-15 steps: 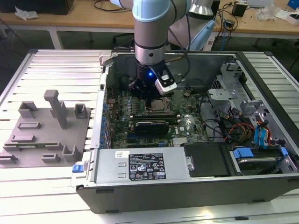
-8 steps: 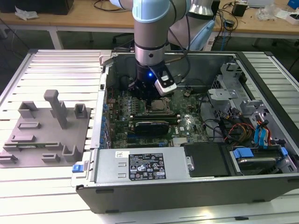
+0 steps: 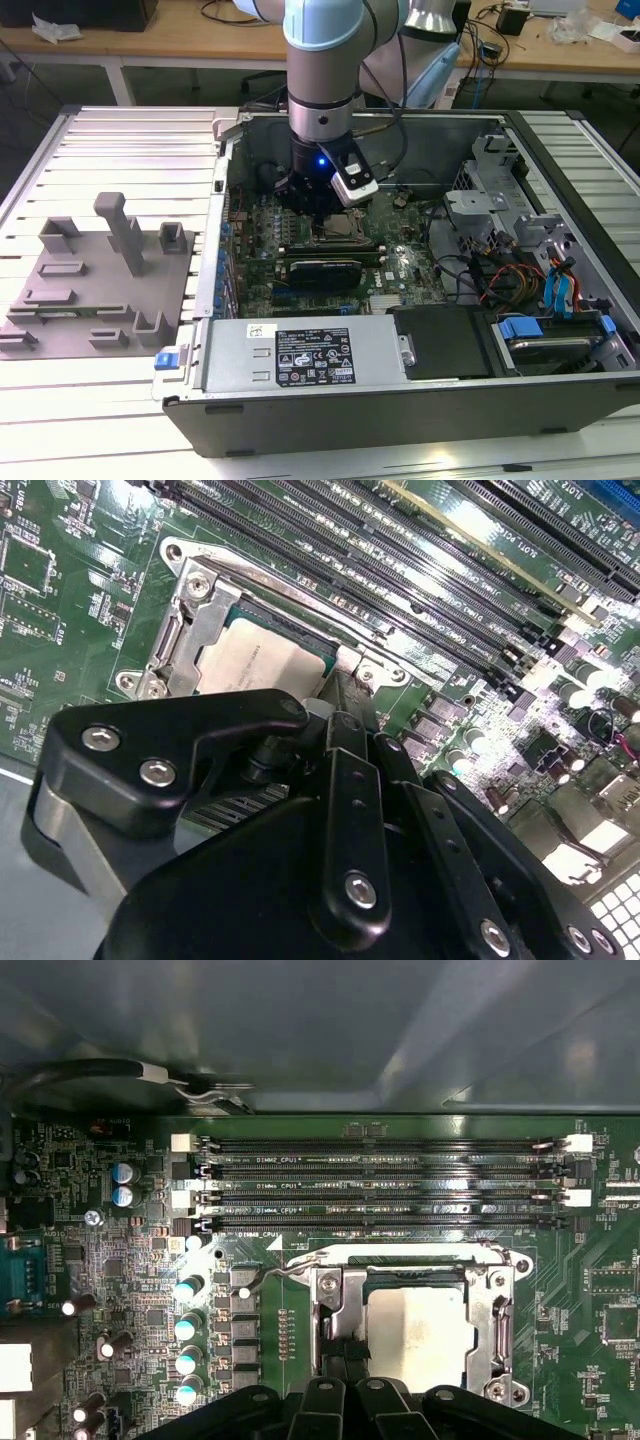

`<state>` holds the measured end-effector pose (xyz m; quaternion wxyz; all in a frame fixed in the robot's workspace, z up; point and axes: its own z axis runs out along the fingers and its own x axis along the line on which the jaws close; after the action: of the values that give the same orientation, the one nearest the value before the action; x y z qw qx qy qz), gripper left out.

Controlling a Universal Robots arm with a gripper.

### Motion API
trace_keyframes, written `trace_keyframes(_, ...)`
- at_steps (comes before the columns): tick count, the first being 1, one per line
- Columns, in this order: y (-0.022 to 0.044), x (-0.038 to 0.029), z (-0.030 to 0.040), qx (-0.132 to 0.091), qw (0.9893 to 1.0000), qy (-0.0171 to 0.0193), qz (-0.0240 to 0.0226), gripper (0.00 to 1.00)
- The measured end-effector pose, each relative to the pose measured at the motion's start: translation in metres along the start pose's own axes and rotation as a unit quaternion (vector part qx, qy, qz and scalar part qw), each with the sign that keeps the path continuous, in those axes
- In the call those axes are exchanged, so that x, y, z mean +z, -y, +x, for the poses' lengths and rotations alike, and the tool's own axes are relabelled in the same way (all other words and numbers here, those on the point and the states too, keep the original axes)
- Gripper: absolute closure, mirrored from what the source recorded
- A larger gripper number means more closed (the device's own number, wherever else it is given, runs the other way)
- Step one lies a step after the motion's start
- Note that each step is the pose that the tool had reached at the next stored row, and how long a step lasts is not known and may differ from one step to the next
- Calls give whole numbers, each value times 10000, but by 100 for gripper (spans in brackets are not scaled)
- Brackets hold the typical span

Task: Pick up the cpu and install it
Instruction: 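Close the cpu cover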

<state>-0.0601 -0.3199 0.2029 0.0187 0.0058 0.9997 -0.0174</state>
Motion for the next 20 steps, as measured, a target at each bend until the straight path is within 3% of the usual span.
trace_keyframes(14,45,0,0,-1,10000,0,-1,89)
trace_keyframes(20,46,-33,-2,-1,10000,0,-2,89)
